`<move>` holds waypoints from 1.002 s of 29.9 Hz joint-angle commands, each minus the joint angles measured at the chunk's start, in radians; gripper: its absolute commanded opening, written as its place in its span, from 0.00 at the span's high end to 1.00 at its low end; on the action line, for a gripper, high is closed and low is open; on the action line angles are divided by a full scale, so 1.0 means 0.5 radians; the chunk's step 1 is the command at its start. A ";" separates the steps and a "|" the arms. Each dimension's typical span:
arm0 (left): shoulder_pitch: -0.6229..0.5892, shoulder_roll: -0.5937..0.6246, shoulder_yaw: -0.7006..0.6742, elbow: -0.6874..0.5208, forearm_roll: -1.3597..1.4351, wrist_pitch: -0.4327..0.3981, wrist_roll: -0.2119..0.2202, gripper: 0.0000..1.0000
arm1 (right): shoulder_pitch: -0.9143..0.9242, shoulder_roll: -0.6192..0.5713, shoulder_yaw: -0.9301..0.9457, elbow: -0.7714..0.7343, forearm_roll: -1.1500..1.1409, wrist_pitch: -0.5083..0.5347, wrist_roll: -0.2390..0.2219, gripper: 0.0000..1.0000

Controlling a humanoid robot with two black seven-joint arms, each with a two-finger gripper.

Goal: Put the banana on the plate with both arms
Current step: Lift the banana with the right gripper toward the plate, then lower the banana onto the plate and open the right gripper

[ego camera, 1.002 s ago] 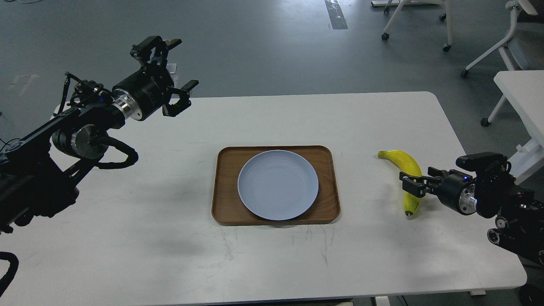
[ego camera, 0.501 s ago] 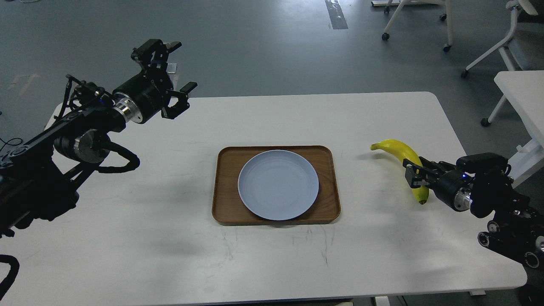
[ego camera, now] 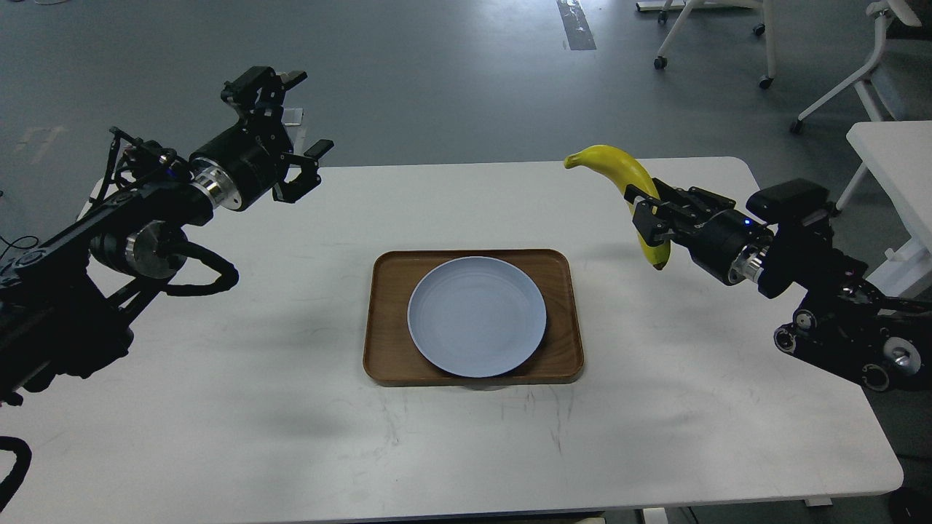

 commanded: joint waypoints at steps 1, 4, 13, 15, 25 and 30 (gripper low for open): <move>-0.003 -0.003 0.002 0.000 0.000 -0.001 0.000 0.02 | 0.080 0.032 -0.125 0.037 -0.008 0.005 0.018 0.95; -0.003 -0.003 0.002 0.003 0.003 -0.001 0.000 0.02 | 0.104 0.130 -0.287 0.046 -0.017 -0.020 0.021 0.95; 0.000 0.037 -0.007 0.000 0.003 -0.001 -0.003 0.02 | 0.141 0.324 -0.361 0.028 -0.020 -0.047 0.021 0.95; 0.000 0.037 -0.010 0.003 0.003 -0.001 -0.003 0.02 | 0.166 0.373 -0.398 0.015 -0.020 -0.044 0.021 0.95; 0.000 0.040 -0.013 0.003 0.003 -0.001 -0.003 0.02 | 0.203 0.520 -0.582 -0.086 -0.017 -0.029 0.021 0.90; 0.000 0.043 -0.013 0.000 0.003 -0.001 -0.049 0.02 | 0.196 0.557 -0.585 -0.135 -0.011 -0.029 0.021 0.85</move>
